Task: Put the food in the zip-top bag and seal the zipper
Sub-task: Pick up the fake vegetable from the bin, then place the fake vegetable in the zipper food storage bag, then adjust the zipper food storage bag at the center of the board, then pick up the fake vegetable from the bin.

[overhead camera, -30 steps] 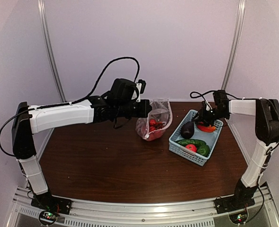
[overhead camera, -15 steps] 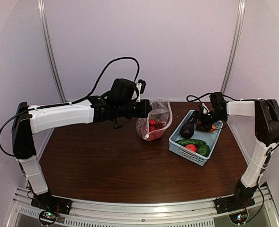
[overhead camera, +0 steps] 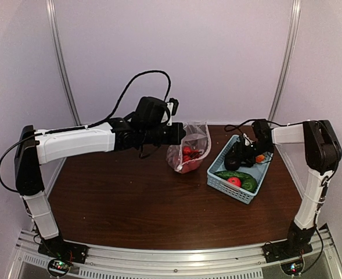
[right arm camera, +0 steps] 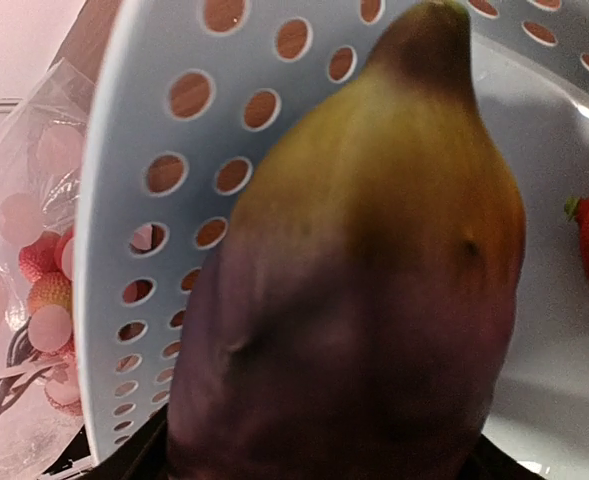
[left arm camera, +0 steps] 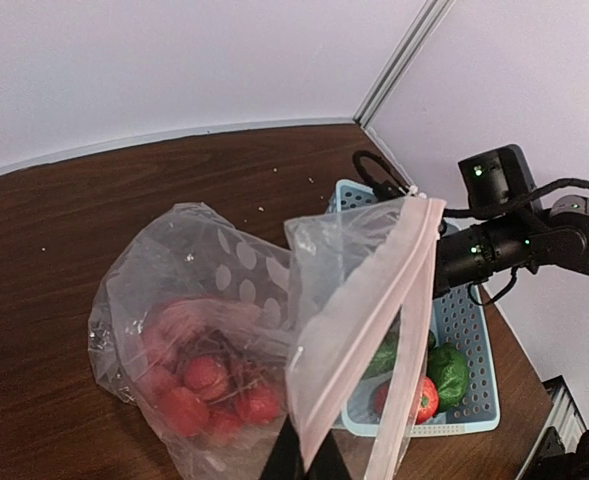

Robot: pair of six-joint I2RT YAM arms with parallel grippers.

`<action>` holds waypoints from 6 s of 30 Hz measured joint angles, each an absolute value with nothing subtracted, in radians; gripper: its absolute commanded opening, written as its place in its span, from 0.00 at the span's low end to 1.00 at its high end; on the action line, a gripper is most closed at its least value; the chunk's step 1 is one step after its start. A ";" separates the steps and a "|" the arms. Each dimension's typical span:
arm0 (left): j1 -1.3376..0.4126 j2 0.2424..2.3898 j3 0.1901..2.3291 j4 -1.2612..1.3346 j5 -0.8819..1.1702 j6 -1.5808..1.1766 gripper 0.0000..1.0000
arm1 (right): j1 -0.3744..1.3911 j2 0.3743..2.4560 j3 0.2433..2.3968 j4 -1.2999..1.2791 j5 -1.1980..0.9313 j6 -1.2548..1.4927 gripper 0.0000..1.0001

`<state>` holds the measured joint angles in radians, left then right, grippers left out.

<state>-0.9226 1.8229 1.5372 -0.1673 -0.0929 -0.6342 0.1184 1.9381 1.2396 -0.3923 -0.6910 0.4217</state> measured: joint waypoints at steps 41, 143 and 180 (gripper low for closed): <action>-0.913 1.821 1.566 -0.115 0.090 -0.834 0.00 | 0.538 1.487 1.246 -0.215 -0.688 -0.006 0.66; -0.849 1.772 1.605 -0.266 -0.092 -0.480 0.00 | 0.542 1.760 1.726 -0.673 -0.524 -0.020 0.53; -0.849 1.748 1.563 -0.261 -0.029 -0.534 0.00 | 0.234 1.868 1.361 -0.977 -0.442 -0.651 0.51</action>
<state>-0.8486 1.7481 1.5635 -0.2607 -0.0292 -0.5339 0.2344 1.8683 1.3609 -0.9771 -0.4423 -0.6506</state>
